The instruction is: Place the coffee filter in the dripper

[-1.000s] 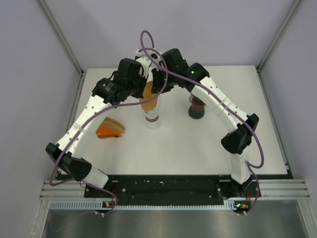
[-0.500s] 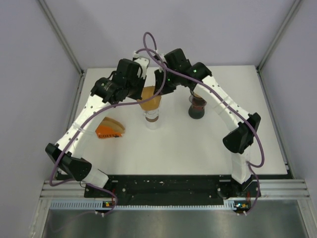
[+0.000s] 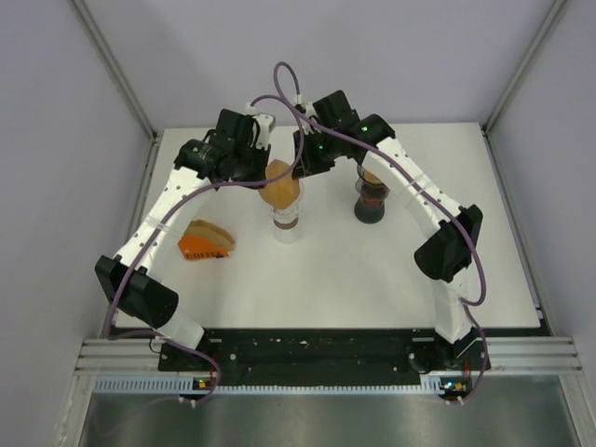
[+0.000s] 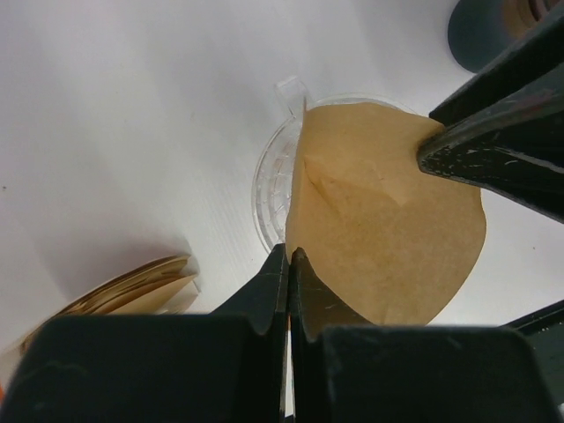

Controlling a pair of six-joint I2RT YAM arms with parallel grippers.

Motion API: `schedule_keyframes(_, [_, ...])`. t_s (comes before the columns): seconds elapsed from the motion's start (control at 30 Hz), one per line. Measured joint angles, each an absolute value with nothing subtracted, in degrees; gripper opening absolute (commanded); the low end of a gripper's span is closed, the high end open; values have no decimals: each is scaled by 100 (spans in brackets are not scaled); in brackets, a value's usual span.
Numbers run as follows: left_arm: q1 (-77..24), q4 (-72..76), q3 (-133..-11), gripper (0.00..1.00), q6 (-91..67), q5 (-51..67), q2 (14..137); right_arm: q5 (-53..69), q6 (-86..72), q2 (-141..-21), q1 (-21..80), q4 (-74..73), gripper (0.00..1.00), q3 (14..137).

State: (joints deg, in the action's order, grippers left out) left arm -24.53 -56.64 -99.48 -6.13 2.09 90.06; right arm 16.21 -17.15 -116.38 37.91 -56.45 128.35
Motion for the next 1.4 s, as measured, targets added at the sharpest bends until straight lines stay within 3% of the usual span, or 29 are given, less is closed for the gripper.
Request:
schedule_keyframes(0.4, [-2449,-5395,-9657,0,-670,515,9074,832,-1671,-11389,3785,-5439,30,12787])
schedule_keyframes(0.67, [-2440,-5349,-9623,0,-744,537,9183,1100,-1691,-10783,3972,-4853,0,12202])
schedule_keyframes(0.97, [-2333,-5349,-9607,0,-843,534,9216,1695,-1911,-11347,4053,-4692,0,12001])
schedule_keyframes(1.1, [-2283,-5339,-9594,13,-888,558,9242,1822,-1929,-11660,4082,-4637,0,12001])
schedule_keyframes(1.23, [-2200,-5301,-9594,34,-934,670,9242,1833,-1931,-11771,4099,-4628,0,11998])
schedule_keyframes(1.4, [-2023,-5162,-9594,45,-958,928,9214,1699,-1920,-11782,4132,-4650,0,11996])
